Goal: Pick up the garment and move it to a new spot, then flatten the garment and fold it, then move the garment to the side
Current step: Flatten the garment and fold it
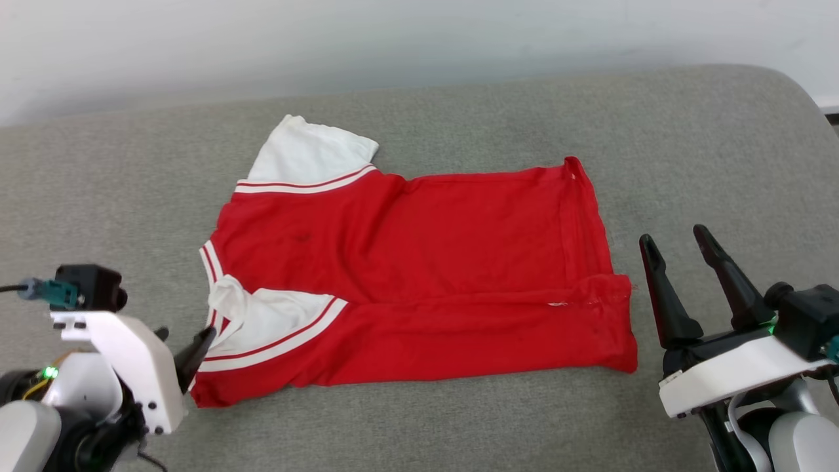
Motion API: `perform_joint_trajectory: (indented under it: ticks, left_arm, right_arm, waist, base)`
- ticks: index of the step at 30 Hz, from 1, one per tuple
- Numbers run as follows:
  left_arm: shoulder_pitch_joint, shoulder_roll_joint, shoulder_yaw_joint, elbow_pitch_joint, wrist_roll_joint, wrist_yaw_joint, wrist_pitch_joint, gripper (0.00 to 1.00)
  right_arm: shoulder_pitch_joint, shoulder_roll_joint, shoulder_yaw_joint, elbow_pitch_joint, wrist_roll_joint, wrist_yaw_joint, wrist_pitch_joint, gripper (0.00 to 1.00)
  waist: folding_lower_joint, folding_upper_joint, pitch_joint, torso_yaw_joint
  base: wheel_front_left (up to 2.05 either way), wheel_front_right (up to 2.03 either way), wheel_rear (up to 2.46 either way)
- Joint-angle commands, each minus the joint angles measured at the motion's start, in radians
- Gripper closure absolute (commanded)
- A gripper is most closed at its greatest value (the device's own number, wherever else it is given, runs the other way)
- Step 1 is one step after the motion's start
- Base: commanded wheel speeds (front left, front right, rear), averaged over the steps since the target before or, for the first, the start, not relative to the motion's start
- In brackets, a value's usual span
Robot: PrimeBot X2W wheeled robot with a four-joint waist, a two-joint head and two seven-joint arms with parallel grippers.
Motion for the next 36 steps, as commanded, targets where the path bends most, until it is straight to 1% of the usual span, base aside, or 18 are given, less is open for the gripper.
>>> perform_joint_trajectory:
  ticks: [1,2,3,6,10,12,16,17,18,19,22,26,28,33,36]
  left_arm:
    - [0.012,0.004,0.004,-0.006,-0.003,0.007,0.008,0.0]
    - [0.031,0.012,0.003,-0.012,-0.011,0.019,0.026,0.0]
    - [0.061,0.022,0.006,-0.012,-0.018,0.042,0.046,0.0]
    - [0.085,0.013,0.01,0.014,-0.035,0.06,0.057,0.0]
    - [0.09,0.001,0.008,0.057,-0.047,0.062,0.062,0.0]
    - [0.081,-0.008,0.001,0.088,-0.055,0.056,0.069,0.0]
    - [0.068,-0.046,-0.032,0.146,-0.082,0.036,0.096,0.0]
    - [0.065,-0.058,-0.037,0.156,-0.09,0.029,0.101,0.59]
    - [0.061,-0.063,-0.042,0.163,-0.095,0.023,0.104,0.96]
    - [0.06,-0.068,-0.044,0.169,-0.099,0.016,0.103,1.0]
    - [0.05,-0.069,-0.033,0.168,-0.1,0.001,0.081,1.0]
    - [0.034,-0.055,0.007,0.134,-0.081,-0.004,0.016,1.0]
    - [0.037,-0.047,0.019,0.102,-0.068,-0.001,-0.015,1.0]
    - [0.043,-0.043,0.028,0.008,-0.031,0.011,-0.066,1.0]
    - [0.041,-0.042,0.019,-0.044,-0.01,0.017,-0.077,1.0]
  right_arm:
    - [0.009,0.008,-0.003,-0.01,-0.002,-0.001,-0.002,0.0]
    - [0.012,0.015,-0.006,-0.028,-0.009,-0.001,-0.005,0.0]
    - [0.017,0.028,-0.009,-0.054,-0.017,-0.001,-0.006,0.0]
    - [0.017,0.042,-0.013,-0.078,-0.021,-0.001,-0.01,0.0]
    - [0.013,0.053,-0.019,-0.08,-0.023,-0.001,-0.012,0.0]
    - [0.012,0.058,-0.02,-0.076,-0.023,-0.001,-0.008,0.0]
    - [0.007,0.062,-0.026,-0.067,-0.016,-0.001,0.002,0.0]
    - [0.007,0.063,-0.03,-0.066,-0.013,-0.001,0.005,0.0]
    - [0.008,0.063,-0.034,-0.066,-0.011,-0.001,0.007,0.0]
    - [0.01,0.061,-0.04,-0.065,-0.009,-0.001,0.014,0.0]
    - [0.018,0.053,-0.06,-0.057,0.008,-0.001,0.044,0.0]
    - [0.029,0.028,-0.092,-0.035,0.041,-0.001,0.132,0.0]
    - [0.037,0.014,-0.109,-0.019,0.064,-0.001,0.209,0.0]
    - [0.042,-0.036,-0.145,0.029,0.117,-0.001,0.477,0.0]
    - [0.021,-0.043,-0.146,0.043,0.15,-0.001,0.614,0.0]
  waist:
    - [0.0,0.0,0.01,-0.009]
    - [0.0,0.0,0.017,-0.015]
    - [0.0,0.0,0.033,-0.027]
    - [0.0,0.0,0.058,-0.044]
    - [0.0,0.0,0.078,-0.058]
    - [0.0,0.0,0.088,-0.065]
    - [0.0,0.0,0.1,-0.076]
    - [0.0,0.0,0.1,-0.078]
    - [0.0,0.0,0.101,-0.079]
    - [0.0,0.0,0.101,-0.079]
    - [0.0,0.0,0.095,-0.074]
    - [0.0,0.0,0.083,-0.06]
    - [0.0,0.0,0.077,-0.052]
    - [0.0,0.0,0.074,-0.026]
    - [0.0,0.0,0.081,-0.009]
  base:
    - [0.0,0.0,0.0]
    - [0.0,0.0,0.0]
    - [0.0,0.0,0.0]
    - [0.0,0.0,0.0]
    - [0.0,0.0,0.0]
    - [0.0,0.0,0.0]
    - [0.0,0.0,0.0]
    - [0.0,0.0,0.0]
    - [0.0,0.0,0.0]
    - [0.0,0.0,0.0]
    - [0.0,0.0,0.0]
    - [0.0,0.0,0.0]
    - [0.0,0.0,0.0]
    - [0.0,0.0,0.0]
    - [0.0,0.0,0.0]
